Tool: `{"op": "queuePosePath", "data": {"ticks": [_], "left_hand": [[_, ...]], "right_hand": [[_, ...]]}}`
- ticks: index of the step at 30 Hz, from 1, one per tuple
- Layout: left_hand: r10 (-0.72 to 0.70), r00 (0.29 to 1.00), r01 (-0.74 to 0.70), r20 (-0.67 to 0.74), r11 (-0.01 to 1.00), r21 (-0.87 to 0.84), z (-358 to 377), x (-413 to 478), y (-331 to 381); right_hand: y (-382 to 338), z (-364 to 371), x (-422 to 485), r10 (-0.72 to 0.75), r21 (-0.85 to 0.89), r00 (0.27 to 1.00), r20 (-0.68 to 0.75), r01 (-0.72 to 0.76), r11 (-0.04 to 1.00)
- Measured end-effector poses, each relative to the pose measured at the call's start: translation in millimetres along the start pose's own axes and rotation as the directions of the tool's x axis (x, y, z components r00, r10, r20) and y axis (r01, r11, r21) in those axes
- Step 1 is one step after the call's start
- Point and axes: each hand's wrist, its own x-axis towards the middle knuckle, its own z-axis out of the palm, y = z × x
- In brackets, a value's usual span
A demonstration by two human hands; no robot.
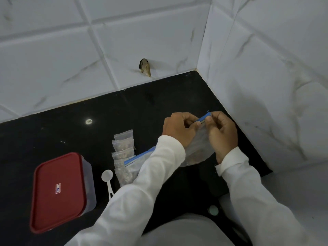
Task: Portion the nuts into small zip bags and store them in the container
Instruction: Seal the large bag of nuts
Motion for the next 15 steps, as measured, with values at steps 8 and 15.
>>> {"op": "queuePosePath", "data": {"ticks": [8,15], "left_hand": [[-0.021,1.0,0.02,0.008,0.995,0.095,7.6,1.1,-5.1],[-0.071,0.997,0.069,0.03,0.994,0.083,-23.1,0.6,-19.4]], "right_hand": [[5.3,9.9,2.2,0.049,-0.068,0.996,-0.068,-0.054,0.996],[1.4,4.6,-0.9,0.061,0.045,0.998,0.02,-0.062,0.997]]}}
